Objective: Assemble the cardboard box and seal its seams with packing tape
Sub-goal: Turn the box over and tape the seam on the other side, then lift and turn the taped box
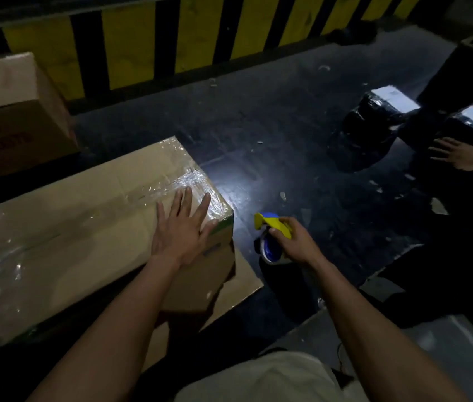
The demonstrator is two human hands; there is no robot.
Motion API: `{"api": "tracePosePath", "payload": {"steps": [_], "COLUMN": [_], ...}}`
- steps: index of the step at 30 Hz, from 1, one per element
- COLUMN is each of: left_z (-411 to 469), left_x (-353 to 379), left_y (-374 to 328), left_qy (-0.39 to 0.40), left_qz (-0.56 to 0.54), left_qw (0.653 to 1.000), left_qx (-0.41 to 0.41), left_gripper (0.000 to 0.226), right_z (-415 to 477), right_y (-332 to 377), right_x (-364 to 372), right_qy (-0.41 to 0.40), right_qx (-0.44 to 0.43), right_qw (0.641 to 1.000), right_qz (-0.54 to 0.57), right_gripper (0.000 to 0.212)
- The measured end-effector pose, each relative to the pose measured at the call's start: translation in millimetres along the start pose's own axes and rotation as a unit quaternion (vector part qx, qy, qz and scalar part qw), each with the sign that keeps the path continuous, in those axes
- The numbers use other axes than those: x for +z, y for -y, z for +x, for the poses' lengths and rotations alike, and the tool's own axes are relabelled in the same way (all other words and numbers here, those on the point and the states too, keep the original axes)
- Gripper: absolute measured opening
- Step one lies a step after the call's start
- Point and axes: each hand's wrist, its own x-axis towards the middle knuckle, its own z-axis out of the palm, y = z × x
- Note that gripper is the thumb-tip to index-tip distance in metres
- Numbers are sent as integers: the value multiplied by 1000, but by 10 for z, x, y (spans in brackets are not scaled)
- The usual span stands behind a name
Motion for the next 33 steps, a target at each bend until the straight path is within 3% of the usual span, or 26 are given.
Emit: {"api": "tracePosePath", "payload": {"steps": [6, 9, 16, 20, 22, 26, 30, 33], "left_z": [22, -24, -199, -309, -417, -765, -1137, -1380], "left_x": [20, 7, -12, -45, -70, -69, -67, -41], "left_y": [4, 1, 10, 51, 117, 412, 878, 1277], "left_qy": [0, 0, 7, -12, -32, -77, -124, -134], "left_qz": [2, 11, 7, -62, -120, -131, -120, -130], "left_qw": [1000, 1000, 1000, 998, 992, 983, 962, 921], "left_qx": [-8, -2, 17, 11, -20, -104, -210, -342], "left_gripper": [66, 64, 62, 68, 67, 63, 64, 65], "right_z": [461, 714, 755, 638, 473, 186, 159, 239], "right_y": [-249, -401, -377, -9, 333, 918, 1172, 1186], "right_x": [-64, -137, -144, -81, 25, 377, 744, 883], "right_qy": [11, -12, -11, -56, -46, 8, 72, 82], "right_qx": [-44, -32, -32, -78, -145, -241, -259, -208], "right_qw": [996, 988, 982, 972, 970, 959, 950, 963], "right_qz": [-76, -149, -186, -214, -190, -152, -160, -147], "right_gripper": [33, 31, 25, 40, 47, 56, 58, 84]}}
